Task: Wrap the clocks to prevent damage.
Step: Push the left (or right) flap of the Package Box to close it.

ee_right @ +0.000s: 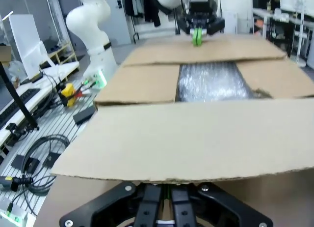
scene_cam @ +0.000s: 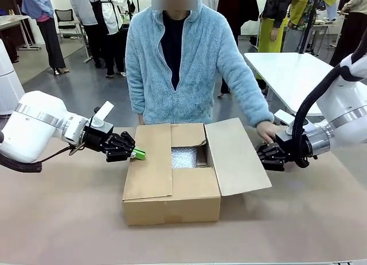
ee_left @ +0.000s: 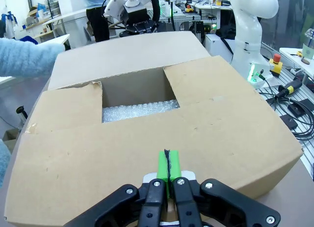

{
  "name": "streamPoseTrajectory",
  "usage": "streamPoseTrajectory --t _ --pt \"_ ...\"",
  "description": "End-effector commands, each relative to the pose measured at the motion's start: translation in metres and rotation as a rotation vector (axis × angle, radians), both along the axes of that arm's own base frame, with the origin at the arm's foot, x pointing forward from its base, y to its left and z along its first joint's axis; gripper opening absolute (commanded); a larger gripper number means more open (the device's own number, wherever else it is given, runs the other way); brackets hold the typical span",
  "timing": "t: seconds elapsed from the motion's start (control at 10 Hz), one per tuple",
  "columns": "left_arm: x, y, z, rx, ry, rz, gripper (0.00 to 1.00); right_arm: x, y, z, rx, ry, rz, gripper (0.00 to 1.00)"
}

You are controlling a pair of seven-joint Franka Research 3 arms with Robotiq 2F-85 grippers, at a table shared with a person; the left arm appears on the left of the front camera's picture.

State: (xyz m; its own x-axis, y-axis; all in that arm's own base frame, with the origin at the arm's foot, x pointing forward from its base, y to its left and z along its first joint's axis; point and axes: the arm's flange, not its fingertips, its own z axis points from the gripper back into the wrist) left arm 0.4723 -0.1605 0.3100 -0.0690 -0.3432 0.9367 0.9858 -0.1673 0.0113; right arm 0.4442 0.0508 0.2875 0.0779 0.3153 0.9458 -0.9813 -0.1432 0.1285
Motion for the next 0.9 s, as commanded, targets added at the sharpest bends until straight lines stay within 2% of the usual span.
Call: streamPoseTrajectory --t 0.0,0.4,0.6,0.8 --pt "0.0 -0.001 -0.003 0.006 0.0 0.001 0.0 -0.001 0.004 0.009 0.12 -0.07 -0.044 0.01" --pt "0.0 -0.001 -0.003 0.006 0.0 0.001 0.0 -0.005 0.034 0.017 0.22 -0.1 -0.031 0.01" --pt "0.0 -0.001 -0.003 0.006 0.0 0.001 0.0 -0.006 0.057 0.014 0.22 -0.092 -0.011 0.01" --pt "0.0 -0.001 -0.003 0.006 0.0 0.001 0.0 -0.005 0.082 0.018 0.219 -0.115 -0.003 0.01"
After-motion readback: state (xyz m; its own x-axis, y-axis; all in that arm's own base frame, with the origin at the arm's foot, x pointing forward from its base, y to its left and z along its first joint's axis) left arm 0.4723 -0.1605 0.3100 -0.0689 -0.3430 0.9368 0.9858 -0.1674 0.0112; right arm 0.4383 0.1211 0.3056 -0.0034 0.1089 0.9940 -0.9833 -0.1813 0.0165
